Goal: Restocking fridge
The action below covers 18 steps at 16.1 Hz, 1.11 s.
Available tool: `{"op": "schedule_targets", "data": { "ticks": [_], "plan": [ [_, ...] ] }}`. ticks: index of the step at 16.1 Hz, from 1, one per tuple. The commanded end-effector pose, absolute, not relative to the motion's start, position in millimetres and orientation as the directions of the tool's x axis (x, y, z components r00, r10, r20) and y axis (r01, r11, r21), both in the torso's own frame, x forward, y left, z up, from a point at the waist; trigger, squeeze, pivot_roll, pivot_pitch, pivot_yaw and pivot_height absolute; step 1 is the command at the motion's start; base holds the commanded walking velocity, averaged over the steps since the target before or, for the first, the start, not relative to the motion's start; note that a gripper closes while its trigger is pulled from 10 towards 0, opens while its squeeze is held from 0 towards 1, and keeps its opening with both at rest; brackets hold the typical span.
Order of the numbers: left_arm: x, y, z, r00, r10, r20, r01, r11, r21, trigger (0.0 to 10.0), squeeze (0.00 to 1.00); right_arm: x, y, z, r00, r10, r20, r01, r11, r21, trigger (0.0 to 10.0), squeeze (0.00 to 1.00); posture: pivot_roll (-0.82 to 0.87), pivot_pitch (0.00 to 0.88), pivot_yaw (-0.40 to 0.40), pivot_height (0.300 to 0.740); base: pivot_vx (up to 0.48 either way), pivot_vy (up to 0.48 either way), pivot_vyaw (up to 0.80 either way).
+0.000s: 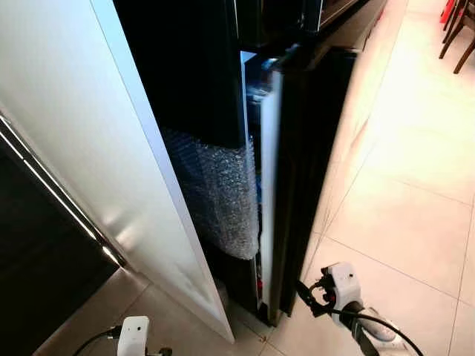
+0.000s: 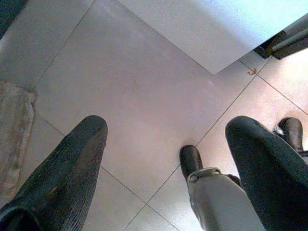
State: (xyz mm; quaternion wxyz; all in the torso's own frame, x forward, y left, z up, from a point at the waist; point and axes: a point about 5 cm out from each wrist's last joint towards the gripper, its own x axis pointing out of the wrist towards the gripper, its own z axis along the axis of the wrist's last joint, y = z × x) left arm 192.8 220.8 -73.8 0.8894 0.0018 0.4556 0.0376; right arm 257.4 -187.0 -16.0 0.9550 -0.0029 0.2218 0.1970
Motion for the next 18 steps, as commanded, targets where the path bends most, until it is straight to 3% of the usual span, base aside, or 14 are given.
{"op": "schedule_targets", "data": {
  "ticks": [1, 10, 12, 18],
  "plan": [
    [190.6, 222.8, -74.6, 0.574, 0.070, -0.816, -0.074, 0.997, 0.034, 10.0, 0.00, 260.7, -188.3, -12.2, 0.825, 0.381, -0.417, -0.393, 0.918, 0.062, 10.0, 0.00, -0.16, 0.013, 0.106, 0.740, 0.000, 0.000, 0.00],
    [190.5, 222.5, -74.7, 0.573, 0.070, -0.817, -0.073, 0.997, 0.034, 10.0, 0.00, 281.3, -205.3, 14.2, 0.898, 0.308, -0.314, -0.331, 0.943, -0.020, 10.0, 0.00, -0.16, 0.011, 0.105, 0.740, 0.000, 0.000, 0.00],
    [190.6, 222.5, -74.7, 0.573, 0.070, -0.816, -0.074, 0.997, 0.034, 10.0, 0.00, 290.6, -202.3, 29.5, 0.910, 0.354, -0.217, -0.352, 0.935, 0.049, 10.0, 0.00, -0.16, 0.012, 0.106, 0.740, 0.000, 0.000, 0.00],
    [190.4, 222.7, -74.8, 0.573, 0.072, -0.816, -0.078, 0.996, 0.033, 10.0, 0.00, 307.6, -201.0, 53.1, 0.856, 0.478, -0.197, -0.491, 0.871, -0.022, 10.0, 0.00, -0.15, 0.014, 0.103, 0.740, 0.000, 0.000, 0.00]
  ]
}}
